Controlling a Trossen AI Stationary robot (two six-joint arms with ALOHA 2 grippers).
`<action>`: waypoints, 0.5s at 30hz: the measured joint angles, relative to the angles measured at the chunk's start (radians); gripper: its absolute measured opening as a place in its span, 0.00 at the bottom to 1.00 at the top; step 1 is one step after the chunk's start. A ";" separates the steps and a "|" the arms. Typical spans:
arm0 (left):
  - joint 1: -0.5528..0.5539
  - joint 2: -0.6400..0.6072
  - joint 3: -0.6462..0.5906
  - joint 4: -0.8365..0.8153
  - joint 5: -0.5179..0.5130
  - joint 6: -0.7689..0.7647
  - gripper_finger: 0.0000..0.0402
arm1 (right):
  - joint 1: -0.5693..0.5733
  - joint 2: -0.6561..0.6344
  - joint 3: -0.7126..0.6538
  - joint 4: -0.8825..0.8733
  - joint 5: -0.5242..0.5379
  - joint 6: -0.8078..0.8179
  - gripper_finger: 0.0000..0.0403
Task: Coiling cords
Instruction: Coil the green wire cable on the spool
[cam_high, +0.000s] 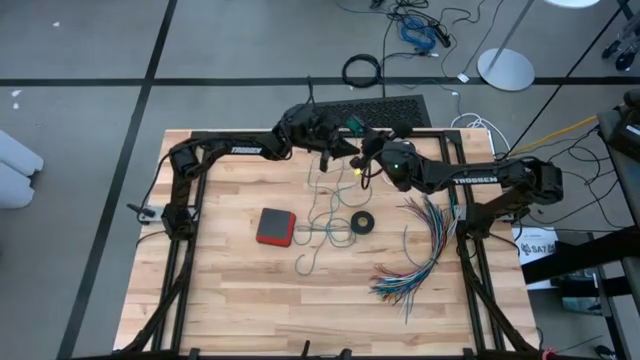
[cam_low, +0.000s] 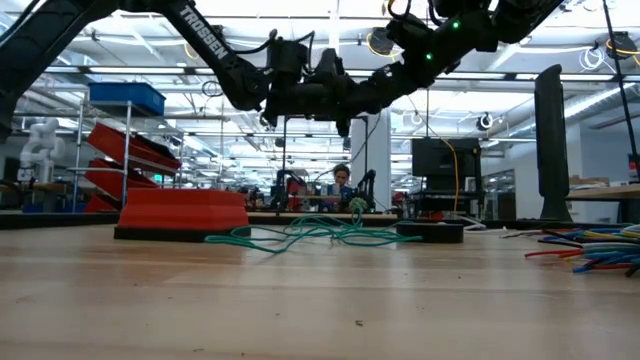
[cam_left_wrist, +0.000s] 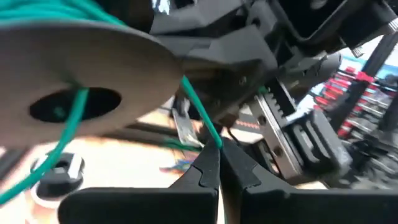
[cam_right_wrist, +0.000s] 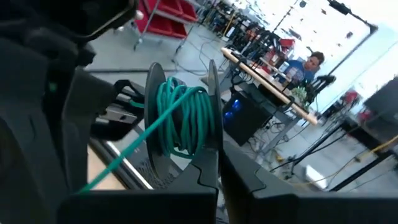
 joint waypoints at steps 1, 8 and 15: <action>-0.003 0.000 0.000 0.020 -0.017 0.000 0.00 | -0.001 0.000 0.000 0.007 0.000 0.024 0.00; -0.035 -0.001 -0.002 0.177 -0.144 -0.018 0.03 | -0.030 0.000 0.000 0.061 -0.071 0.183 0.00; -0.041 -0.003 -0.004 0.190 -0.182 0.031 0.03 | -0.038 0.000 -0.001 0.159 -0.117 0.196 0.00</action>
